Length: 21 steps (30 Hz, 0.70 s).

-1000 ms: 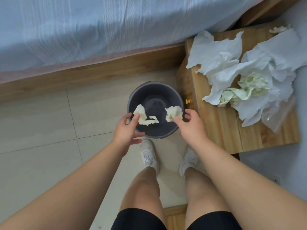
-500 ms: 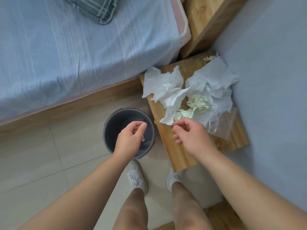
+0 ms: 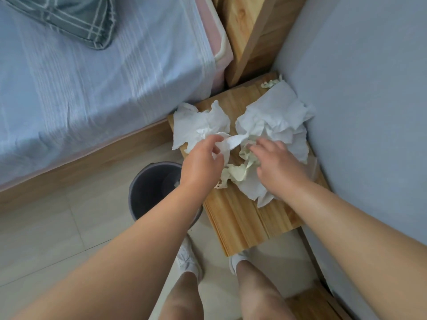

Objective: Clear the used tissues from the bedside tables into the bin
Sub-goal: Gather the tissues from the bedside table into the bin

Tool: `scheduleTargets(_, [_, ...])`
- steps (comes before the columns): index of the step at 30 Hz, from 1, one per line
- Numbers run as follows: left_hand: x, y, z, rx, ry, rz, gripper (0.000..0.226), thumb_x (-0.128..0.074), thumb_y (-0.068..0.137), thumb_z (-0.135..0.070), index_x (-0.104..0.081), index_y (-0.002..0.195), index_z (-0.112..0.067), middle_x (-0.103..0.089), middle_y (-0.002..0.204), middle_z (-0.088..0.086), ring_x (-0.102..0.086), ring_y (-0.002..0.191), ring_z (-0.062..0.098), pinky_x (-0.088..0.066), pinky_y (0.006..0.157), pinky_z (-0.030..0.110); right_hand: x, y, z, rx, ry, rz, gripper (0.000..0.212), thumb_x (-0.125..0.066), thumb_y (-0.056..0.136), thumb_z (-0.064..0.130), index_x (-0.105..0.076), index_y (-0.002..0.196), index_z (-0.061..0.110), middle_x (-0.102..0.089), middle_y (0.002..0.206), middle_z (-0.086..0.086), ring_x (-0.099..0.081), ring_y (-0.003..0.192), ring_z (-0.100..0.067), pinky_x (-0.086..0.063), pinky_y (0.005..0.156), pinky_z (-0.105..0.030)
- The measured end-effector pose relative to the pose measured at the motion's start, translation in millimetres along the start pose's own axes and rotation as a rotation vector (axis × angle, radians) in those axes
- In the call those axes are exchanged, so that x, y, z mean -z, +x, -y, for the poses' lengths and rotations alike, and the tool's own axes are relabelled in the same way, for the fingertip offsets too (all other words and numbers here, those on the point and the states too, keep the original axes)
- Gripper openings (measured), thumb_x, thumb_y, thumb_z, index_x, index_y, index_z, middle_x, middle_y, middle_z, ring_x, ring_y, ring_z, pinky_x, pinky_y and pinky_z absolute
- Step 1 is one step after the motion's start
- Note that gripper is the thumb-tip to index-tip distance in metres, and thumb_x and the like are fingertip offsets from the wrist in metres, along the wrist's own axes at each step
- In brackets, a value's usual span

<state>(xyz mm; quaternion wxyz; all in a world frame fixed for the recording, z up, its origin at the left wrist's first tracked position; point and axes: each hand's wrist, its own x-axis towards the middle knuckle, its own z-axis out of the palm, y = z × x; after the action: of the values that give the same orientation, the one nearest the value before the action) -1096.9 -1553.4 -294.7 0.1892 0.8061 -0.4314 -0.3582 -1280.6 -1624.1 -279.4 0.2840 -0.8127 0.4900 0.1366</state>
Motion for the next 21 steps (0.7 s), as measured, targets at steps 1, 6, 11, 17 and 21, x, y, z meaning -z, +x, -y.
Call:
scheduleTargets(1, [-1, 1, 0, 0.043, -0.070, 0.019, 0.041, -0.060, 0.102, -0.018, -0.060, 0.139, -0.037, -0.064, 0.105, -0.015, -0.064, 0.075, 0.005, -0.047, 0.056, 0.018, -4, 0, -3, 0.013, -0.037, -0.015, 0.062, -0.053, 0.096, -0.003, -0.046, 0.153, 0.021, -0.037, 0.163, -0.004, -0.032, 0.145, -0.029, -0.039, 0.111, -0.042])
scheduleTargets(6, [-4, -7, -1, 0.023, -0.053, 0.082, 0.043, -0.056, 0.104, -0.018, -0.061, 0.145, -0.032, -0.053, 0.102, -0.010, -0.055, 0.078, 0.005, -0.046, 0.065, 0.020, -8, 1, -13, 0.034, -0.070, -0.075, 0.043, -0.061, 0.090, -0.007, -0.057, 0.130, 0.008, -0.048, 0.148, -0.014, -0.051, 0.124, -0.036, -0.055, 0.084, -0.045])
scheduleTargets(11, [-6, -13, -3, -0.004, 0.097, 0.066, 0.024, -0.063, 0.106, -0.029, -0.072, 0.128, -0.026, -0.050, 0.102, -0.009, -0.051, 0.082, 0.008, -0.038, 0.064, 0.015, 2, -4, -16, 0.036, 0.062, -0.214, 0.020, -0.061, 0.094, 0.004, -0.059, 0.113, 0.012, -0.058, 0.123, -0.002, -0.056, 0.105, -0.026, -0.053, 0.074, -0.041])
scheduleTargets(17, [12, -28, -27, 0.009, -0.161, 0.027, 0.010, -0.060, 0.106, -0.035, -0.067, 0.107, -0.028, -0.063, 0.127, -0.019, -0.071, 0.080, 0.007, -0.063, 0.072, 0.036, 20, -21, -9, -0.099, 0.326, -0.334, 0.023, -0.068, 0.096, 0.021, -0.058, 0.116, 0.027, -0.058, 0.108, 0.015, -0.059, 0.095, -0.011, -0.047, 0.070, -0.029])
scheduleTargets(21, [39, -49, -37, 0.109, -0.503, 0.056, 0.007, -0.058, 0.107, -0.030, -0.065, 0.104, -0.030, -0.082, 0.093, -0.007, -0.078, 0.079, 0.004, -0.065, 0.061, 0.028, 32, -46, 9, -0.191, 0.560, -0.412, 0.028, -0.072, 0.093, 0.030, -0.059, 0.118, 0.033, -0.065, 0.110, 0.020, -0.062, 0.092, 0.000, -0.052, 0.076, -0.024])
